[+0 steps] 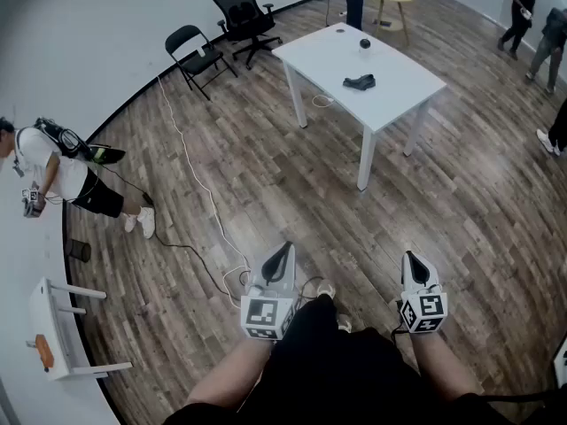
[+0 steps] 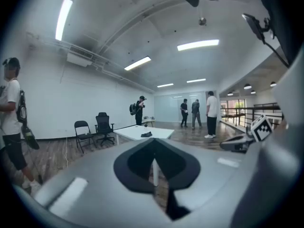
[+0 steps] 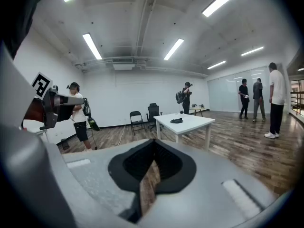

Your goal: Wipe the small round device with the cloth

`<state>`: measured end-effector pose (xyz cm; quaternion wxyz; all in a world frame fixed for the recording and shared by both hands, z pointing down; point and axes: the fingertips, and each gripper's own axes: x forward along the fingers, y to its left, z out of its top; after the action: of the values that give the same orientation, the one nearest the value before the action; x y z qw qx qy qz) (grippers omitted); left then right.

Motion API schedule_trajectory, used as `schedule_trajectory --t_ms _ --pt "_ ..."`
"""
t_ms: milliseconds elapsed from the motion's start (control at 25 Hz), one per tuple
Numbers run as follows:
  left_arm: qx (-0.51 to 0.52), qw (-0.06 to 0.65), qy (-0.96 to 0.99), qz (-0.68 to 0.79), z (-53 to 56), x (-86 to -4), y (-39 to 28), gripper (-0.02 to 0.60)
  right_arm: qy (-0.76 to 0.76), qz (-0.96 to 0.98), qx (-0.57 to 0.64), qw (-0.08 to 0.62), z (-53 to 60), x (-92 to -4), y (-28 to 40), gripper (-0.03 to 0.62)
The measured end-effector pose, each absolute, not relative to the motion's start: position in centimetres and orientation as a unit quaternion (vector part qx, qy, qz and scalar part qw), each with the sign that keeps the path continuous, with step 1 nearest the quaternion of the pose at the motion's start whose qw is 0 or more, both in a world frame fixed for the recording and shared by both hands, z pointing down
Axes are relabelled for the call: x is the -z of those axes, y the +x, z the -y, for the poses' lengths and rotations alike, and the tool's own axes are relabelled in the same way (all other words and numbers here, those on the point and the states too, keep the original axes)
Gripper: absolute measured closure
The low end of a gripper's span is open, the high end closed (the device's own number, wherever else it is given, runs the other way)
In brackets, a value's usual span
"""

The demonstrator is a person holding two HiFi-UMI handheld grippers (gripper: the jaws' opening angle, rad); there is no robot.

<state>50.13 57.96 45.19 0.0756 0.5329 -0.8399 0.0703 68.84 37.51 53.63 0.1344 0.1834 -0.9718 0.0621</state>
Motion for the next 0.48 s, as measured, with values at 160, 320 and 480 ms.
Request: schedule_trajectory --t_ms 160,320,480 --pt "-0.056 0.073 0.516 0.852 -57.6 -45.1 46.8 0.577 0.163 0.977 -0.041 0.133 -37.2 -53.1 65.3 0.592" --pt "-0.052 0.063 0.522 0.849 -55.6 -45.0 44.7 0.577 0.163 0.977 -0.028 0.134 -35.5 -53.0 63.0 0.592" --pt "-0.049 0.065 0.530 0.844 -53.7 -45.5 41.3 0.577 0.174 0.975 -0.026 0.137 -33.5 -53.0 59.8 0.592"
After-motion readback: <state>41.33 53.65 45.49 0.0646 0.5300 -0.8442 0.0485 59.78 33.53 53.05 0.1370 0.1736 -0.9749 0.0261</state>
